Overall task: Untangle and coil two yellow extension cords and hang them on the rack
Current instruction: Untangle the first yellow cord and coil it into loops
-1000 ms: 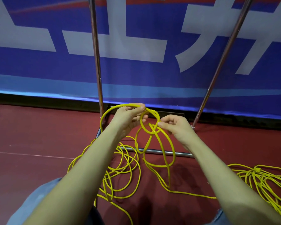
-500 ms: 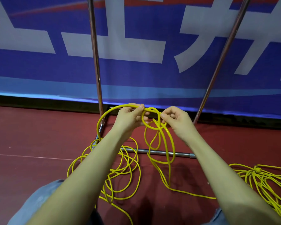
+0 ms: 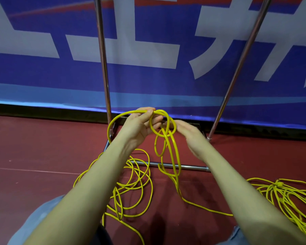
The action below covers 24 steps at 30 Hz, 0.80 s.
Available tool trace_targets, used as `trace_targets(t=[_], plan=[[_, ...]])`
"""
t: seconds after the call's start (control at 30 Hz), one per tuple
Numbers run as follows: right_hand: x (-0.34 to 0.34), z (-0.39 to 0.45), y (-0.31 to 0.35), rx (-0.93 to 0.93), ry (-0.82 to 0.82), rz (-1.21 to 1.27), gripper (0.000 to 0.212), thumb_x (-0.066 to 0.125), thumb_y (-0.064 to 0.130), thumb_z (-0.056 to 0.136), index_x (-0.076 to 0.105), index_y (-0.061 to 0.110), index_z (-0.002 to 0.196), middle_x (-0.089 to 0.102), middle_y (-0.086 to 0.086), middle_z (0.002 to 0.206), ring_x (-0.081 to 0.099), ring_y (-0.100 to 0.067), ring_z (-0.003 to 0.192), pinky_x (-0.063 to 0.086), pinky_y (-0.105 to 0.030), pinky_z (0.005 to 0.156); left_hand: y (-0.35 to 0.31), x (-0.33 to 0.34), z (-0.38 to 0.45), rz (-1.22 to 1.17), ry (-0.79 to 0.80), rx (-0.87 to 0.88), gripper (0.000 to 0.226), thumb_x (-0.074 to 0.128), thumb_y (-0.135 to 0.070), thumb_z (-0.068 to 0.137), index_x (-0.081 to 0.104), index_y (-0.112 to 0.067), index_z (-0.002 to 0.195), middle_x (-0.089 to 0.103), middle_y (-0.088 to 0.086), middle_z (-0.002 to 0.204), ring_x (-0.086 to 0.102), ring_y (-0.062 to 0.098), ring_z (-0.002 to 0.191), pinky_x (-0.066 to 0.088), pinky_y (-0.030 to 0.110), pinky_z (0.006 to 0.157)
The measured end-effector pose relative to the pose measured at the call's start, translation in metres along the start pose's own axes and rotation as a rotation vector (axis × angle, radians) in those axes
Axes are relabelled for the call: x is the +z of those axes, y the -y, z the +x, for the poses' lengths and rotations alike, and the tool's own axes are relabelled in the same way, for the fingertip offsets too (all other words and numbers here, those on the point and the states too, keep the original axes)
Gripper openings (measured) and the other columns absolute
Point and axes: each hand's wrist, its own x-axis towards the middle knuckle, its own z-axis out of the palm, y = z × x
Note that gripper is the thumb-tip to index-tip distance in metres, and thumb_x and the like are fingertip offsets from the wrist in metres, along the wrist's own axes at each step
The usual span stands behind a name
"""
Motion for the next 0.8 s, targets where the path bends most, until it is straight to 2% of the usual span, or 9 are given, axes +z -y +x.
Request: trace_targets(t=[0.07, 0.17, 0.23, 0.33, 0.43, 0.57, 0.7, 0.8], plan=[[0.000, 0.000, -0.001, 0.038, 0.097, -0.110, 0.031, 0.042, -0.002, 0.095, 0.060, 0.023, 0.103, 0.063, 0.003, 0.109, 0.056, 0.006, 0.097, 0.038, -0.006, 0.090, -0.003, -0.002, 0.000, -0.026, 0.001, 0.006, 0.013, 0.048, -0.010, 0.097, 0.057, -0.012, 0.089, 0.070, 0.000, 0.069, 0.068, 0.008, 0.063, 0.056, 0.020, 0.060], [-0.005, 0.002, -0.006, 0.013, 0.127, -0.254, 0.019, 0.049, 0.007, 0.096, 0.058, 0.022, 0.099, 0.064, 0.005, 0.103, 0.057, 0.000, 0.095, 0.040, -0.014, 0.092, -0.006, -0.003, -0.001, -0.080, -0.002, 0.010, 0.015, 0.047, -0.009, 0.097, 0.058, -0.012, 0.088, 0.069, 0.000, 0.067, 0.064, 0.006, 0.055, 0.050, 0.016, 0.051], [-0.008, 0.001, -0.007, -0.021, 0.048, -0.226, 0.013, 0.053, 0.006, 0.094, 0.059, 0.017, 0.092, 0.063, 0.005, 0.089, 0.056, 0.000, 0.082, 0.042, -0.014, 0.083, -0.008, -0.005, -0.001, -0.112, -0.012, 0.033, 0.016, 0.046, -0.008, 0.097, 0.058, -0.011, 0.088, 0.067, 0.000, 0.067, 0.061, 0.006, 0.052, 0.046, 0.016, 0.047], [-0.011, 0.000, -0.006, -0.051, -0.093, -0.039, 0.017, 0.056, 0.002, 0.091, 0.061, 0.016, 0.083, 0.058, 0.007, 0.074, 0.051, 0.002, 0.068, 0.039, -0.015, 0.074, -0.005, -0.009, 0.001, -0.063, -0.057, 0.065, 0.014, 0.047, -0.007, 0.097, 0.058, -0.009, 0.089, 0.067, 0.000, 0.066, 0.058, 0.005, 0.050, 0.043, 0.015, 0.045], [-0.004, 0.001, 0.000, -0.043, -0.060, 0.062, 0.014, 0.053, 0.004, 0.092, 0.062, 0.012, 0.085, 0.060, 0.003, 0.080, 0.052, 0.000, 0.070, 0.039, -0.017, 0.074, 0.002, -0.010, 0.001, -0.024, -0.076, 0.053, 0.013, 0.048, -0.006, 0.096, 0.058, -0.010, 0.089, 0.066, -0.001, 0.066, 0.057, 0.004, 0.050, 0.044, 0.014, 0.046], [0.008, 0.003, 0.007, -0.041, -0.128, 0.155, 0.025, 0.041, -0.006, 0.095, 0.054, 0.015, 0.088, 0.049, 0.001, 0.082, 0.039, -0.003, 0.064, 0.032, -0.016, 0.059, 0.011, -0.007, -0.001, -0.041, -0.065, 0.029, 0.013, 0.048, -0.006, 0.096, 0.055, -0.011, 0.087, 0.066, 0.000, 0.062, 0.060, 0.005, 0.053, 0.051, 0.015, 0.053], [0.026, 0.002, 0.007, -0.052, -0.085, 0.133, 0.032, 0.040, -0.016, 0.090, 0.049, 0.015, 0.089, 0.049, 0.000, 0.088, 0.047, -0.004, 0.071, 0.040, -0.014, 0.067, 0.016, -0.002, -0.001, -0.108, -0.090, 0.077, 0.012, 0.048, -0.005, 0.096, 0.054, -0.011, 0.087, 0.067, 0.002, 0.064, 0.064, 0.007, 0.055, 0.054, 0.018, 0.059], [0.032, 0.003, 0.009, -0.074, -0.086, 0.193, 0.027, 0.040, -0.011, 0.092, 0.052, 0.013, 0.089, 0.054, -0.001, 0.089, 0.054, -0.008, 0.079, 0.044, -0.017, 0.073, 0.014, -0.001, -0.001, -0.173, -0.104, 0.070, 0.012, 0.049, -0.007, 0.096, 0.054, -0.012, 0.087, 0.067, 0.002, 0.067, 0.066, 0.009, 0.059, 0.056, 0.021, 0.064]])
